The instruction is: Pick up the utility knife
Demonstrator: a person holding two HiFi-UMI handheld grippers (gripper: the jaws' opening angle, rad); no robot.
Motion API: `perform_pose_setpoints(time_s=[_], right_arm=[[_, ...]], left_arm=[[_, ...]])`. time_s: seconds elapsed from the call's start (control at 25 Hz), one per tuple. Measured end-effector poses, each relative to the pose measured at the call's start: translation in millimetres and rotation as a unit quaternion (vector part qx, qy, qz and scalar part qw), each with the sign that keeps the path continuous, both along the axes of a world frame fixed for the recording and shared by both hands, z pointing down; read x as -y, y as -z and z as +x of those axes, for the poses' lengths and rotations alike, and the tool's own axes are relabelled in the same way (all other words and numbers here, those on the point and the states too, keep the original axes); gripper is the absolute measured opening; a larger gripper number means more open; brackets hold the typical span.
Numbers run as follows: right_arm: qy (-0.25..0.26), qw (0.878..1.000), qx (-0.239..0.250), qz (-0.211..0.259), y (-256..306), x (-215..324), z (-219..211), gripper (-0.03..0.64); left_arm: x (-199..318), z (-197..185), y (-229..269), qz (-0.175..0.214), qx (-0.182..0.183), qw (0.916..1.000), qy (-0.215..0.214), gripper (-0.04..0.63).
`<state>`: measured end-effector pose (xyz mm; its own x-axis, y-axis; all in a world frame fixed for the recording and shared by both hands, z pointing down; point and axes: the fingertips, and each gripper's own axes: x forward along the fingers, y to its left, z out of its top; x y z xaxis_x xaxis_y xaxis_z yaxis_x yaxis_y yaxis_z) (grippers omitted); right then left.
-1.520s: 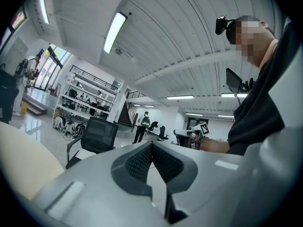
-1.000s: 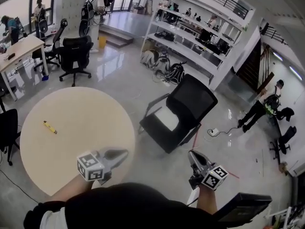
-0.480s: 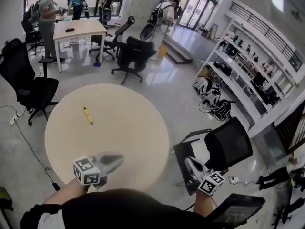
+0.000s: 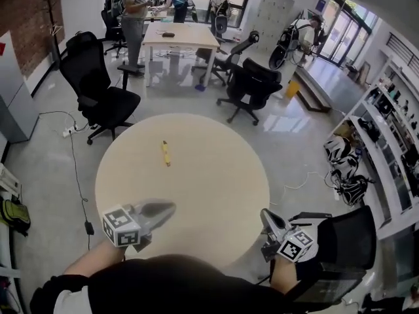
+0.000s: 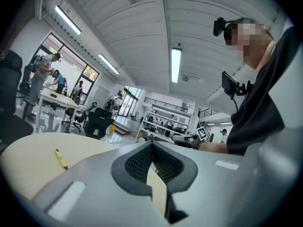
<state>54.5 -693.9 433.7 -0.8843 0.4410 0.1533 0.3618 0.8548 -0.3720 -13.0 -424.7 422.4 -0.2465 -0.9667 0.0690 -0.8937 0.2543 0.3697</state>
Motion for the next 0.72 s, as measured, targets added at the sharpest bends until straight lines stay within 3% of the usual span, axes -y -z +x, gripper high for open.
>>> perform_pose_setpoints(time_s=[0.36,0.72], right_arm=[[0.062,0.998,0.0,-0.022,-19,39,-50,0.015],[0.099,0.995,-0.004,0.007,-22,-8,-110,0.015]], left_arm=[[39,-10,-6,-0.024,0.012,0.9981,0.055,0.0],[-14,-40,-14,-0.034,0.014,0.9947,0.096,0.0]])
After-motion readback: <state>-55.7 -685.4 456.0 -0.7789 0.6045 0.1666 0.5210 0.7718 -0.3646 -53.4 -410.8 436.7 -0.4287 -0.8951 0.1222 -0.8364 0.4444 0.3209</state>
